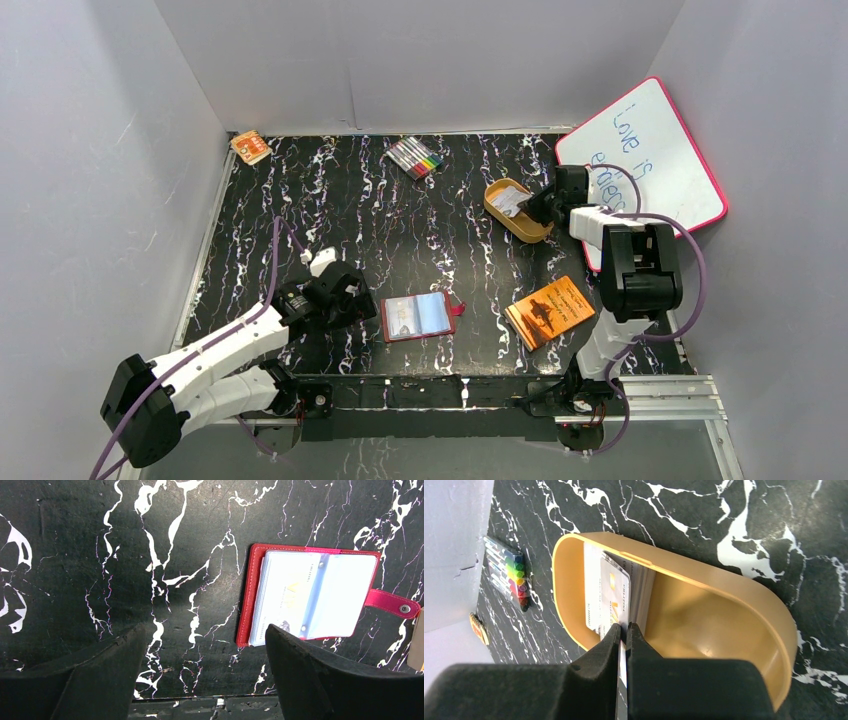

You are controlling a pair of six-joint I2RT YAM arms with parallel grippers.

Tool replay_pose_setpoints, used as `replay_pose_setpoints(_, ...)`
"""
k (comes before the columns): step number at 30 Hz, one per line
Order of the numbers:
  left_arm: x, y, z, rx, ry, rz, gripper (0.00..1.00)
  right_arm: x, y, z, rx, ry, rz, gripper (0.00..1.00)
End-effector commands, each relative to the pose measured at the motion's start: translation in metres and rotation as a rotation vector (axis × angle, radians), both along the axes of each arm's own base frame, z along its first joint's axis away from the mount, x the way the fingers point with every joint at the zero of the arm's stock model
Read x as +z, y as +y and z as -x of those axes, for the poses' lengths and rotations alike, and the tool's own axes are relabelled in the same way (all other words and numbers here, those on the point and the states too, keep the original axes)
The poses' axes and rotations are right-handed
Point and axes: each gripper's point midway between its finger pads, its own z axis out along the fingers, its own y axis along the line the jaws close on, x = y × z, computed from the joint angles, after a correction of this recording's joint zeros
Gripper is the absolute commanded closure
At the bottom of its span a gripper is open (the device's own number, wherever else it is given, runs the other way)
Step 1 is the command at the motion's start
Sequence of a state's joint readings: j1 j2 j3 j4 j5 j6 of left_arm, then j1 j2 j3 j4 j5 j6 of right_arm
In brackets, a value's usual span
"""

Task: Put the credit cards into the card holder
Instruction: Adjust the credit card in the storage box.

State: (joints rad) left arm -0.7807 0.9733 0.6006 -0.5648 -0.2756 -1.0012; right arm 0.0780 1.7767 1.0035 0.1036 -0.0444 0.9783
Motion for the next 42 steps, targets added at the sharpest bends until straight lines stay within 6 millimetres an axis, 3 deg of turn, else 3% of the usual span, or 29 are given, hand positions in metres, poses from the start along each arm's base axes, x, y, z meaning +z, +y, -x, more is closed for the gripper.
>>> replay_pose_setpoints(1, -0.001, 0.003, 0.001, 0.011, 0.001, -0.006, 0.14, -0.008, 0.0, -0.006, -0.004, 0.0, 0.0, 1.0)
replay_pose_setpoints(8, -0.002, 0.003, -0.001, 0.009, 0.004, -0.014, 0.14, -0.012, 0.007, -0.015, 0.01, 0.007, -0.029, 0.98)
replay_pose_setpoints(14, -0.001, 0.001, -0.003, 0.001, 0.004, -0.022, 0.14, -0.014, 0.004, -0.012, 0.031, 0.049, 0.01, 0.61)
replay_pose_setpoints(19, -0.003, 0.0, -0.004, -0.006, 0.009, -0.026, 0.14, -0.005, 0.0, -0.009, 0.039, 0.05, 0.043, 0.4)
replay_pose_setpoints(22, -0.003, -0.002, -0.004, -0.011, 0.009, -0.025, 0.14, -0.007, -0.001, -0.005, 0.044, 0.07, 0.048, 0.33)
replay_pose_setpoints(28, -0.001, -0.002, -0.005, -0.015, 0.006, -0.022, 0.14, -0.013, 0.001, -0.011, 0.057, 0.099, 0.052, 0.33)
replay_pose_setpoints(36, 0.0, 0.0, -0.002, -0.009, 0.003, -0.019, 0.14, -0.026, 0.002, -0.004, 0.07, 0.135, 0.05, 0.48)
replay_pose_setpoints(42, -0.002, 0.0, -0.002, -0.008, 0.008, -0.02, 0.14, -0.024, 0.0, 0.002, 0.061, 0.122, 0.051, 0.52)
